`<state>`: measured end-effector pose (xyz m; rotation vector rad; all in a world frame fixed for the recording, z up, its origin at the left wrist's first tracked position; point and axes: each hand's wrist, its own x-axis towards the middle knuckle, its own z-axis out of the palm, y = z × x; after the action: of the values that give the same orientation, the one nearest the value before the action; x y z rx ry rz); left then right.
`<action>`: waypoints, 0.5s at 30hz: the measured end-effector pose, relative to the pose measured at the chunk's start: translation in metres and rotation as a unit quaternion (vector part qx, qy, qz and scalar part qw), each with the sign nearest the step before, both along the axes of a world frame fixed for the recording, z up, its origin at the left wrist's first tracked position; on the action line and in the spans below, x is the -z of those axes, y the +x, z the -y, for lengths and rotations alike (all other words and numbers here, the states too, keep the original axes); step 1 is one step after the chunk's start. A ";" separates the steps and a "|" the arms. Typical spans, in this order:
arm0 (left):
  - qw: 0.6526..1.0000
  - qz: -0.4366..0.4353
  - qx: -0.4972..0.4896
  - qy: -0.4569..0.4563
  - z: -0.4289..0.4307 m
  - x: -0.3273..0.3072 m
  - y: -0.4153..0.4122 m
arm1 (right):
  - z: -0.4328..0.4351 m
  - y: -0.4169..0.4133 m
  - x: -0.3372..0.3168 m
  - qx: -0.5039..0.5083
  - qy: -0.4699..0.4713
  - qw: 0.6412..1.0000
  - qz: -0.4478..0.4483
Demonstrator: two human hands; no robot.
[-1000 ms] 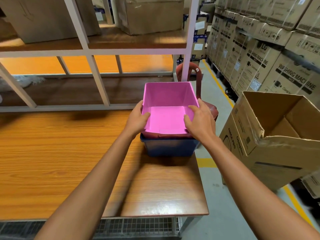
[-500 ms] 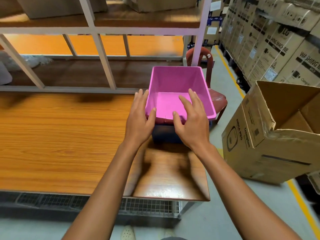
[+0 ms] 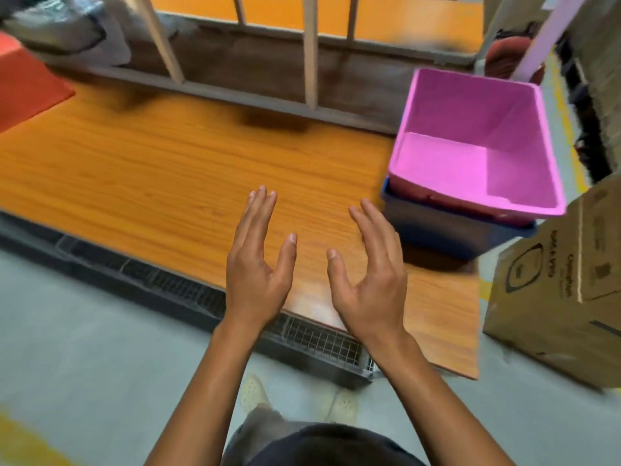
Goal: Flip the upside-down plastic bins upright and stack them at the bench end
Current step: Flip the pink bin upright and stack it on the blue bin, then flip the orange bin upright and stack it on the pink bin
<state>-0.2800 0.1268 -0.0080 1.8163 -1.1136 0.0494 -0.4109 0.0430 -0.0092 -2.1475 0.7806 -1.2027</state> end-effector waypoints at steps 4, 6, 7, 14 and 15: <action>0.999 0.003 -0.041 0.008 -0.038 0.005 0.037 | -0.029 0.043 0.009 -0.064 0.013 0.998 -0.015; 0.998 0.003 -0.062 0.010 -0.059 0.008 0.060 | -0.044 0.070 0.011 -0.088 0.010 0.996 -0.020; 0.997 0.003 -0.071 0.009 -0.069 0.009 0.073 | -0.052 0.086 0.012 -0.098 0.004 0.995 -0.023; 0.992 -0.018 -0.127 -0.003 -0.150 0.014 0.182 | -0.118 0.207 0.012 -0.154 0.007 0.988 -0.031; 0.991 -0.016 -0.134 -0.001 -0.161 0.014 0.200 | -0.126 0.223 0.013 -0.157 0.006 0.987 -0.030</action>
<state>-0.0801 0.2879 -0.0224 1.9477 -0.8417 0.1789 -0.1878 0.1686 -0.0219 -2.2039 0.4483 -0.9707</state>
